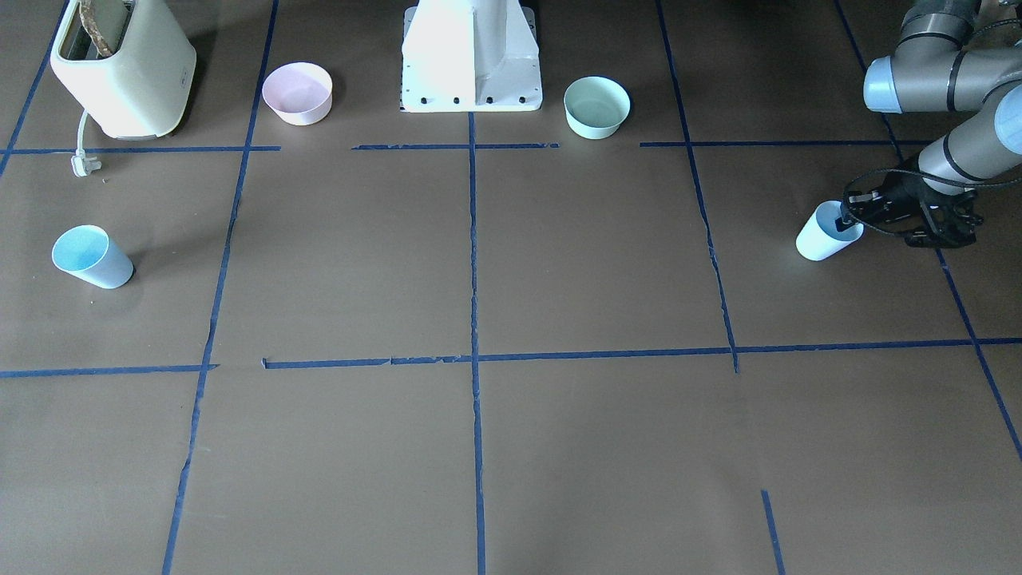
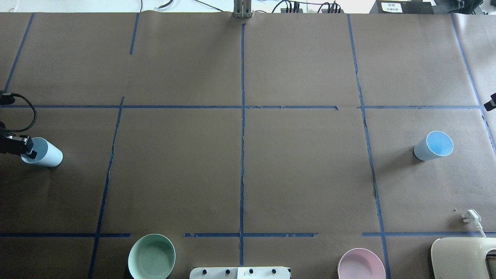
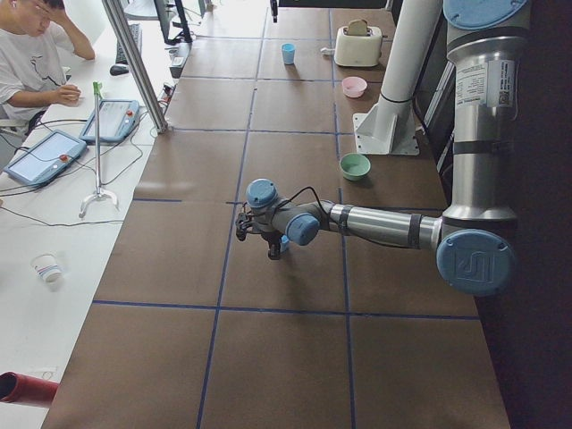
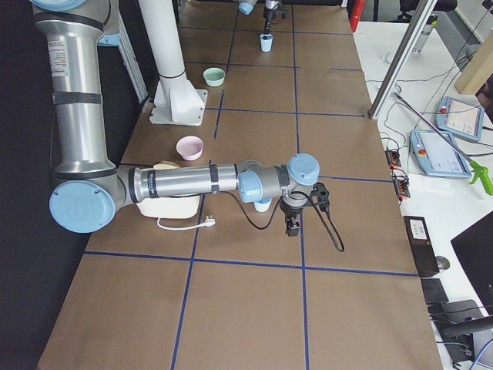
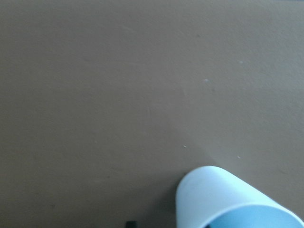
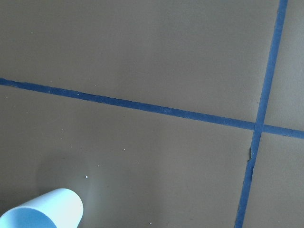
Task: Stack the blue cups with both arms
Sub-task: 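Carry the light blue cup with the left gripper to the table center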
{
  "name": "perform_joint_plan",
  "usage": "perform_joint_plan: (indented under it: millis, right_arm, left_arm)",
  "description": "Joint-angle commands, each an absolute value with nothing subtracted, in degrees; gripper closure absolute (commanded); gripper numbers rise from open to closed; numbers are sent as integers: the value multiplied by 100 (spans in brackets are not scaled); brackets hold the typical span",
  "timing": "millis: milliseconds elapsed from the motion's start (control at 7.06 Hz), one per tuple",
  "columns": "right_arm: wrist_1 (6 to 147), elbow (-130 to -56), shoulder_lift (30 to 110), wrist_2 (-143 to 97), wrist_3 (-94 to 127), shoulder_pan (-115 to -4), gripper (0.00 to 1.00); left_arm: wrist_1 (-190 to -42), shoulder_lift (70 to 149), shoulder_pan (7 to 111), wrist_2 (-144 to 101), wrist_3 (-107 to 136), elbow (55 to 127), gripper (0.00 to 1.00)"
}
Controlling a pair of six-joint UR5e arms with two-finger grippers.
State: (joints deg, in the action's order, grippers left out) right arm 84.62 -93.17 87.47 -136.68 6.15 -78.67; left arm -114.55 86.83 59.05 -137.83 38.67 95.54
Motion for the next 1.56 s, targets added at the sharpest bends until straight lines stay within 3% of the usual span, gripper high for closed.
perform_joint_plan:
  millis: [0,142,425,850,1274,1416]
  right_arm:
    - [8464,-9308,8745,-13667,615,-7858,0]
    - [8464,-9299,8736,-13667,624,-7866,0]
    - [8455,-9334,8728,-13667,624,-7866,0]
    - [8464,-9351,8675,-13684,633,-7866,0]
    - [8089,-9300,8666,-13632,641,-7866,0]
    - [8060,-9290,8657,-13641,877,-7866,0]
  left_arm:
    - [-11637,9232,5880,-14263,4312,9667,100]
    - [-11567,10168,5862,-14430,5107,9659,100]
    - [-11357,11691,4770,-13718,6567,9502,100]
    - [-10653,13601,3790,-12053,6819,8170,100]
    - [-10652,13623,3332,-11619,7145,8112,99]
    - [-10609,13623,3331,-11610,7189,8156,95]
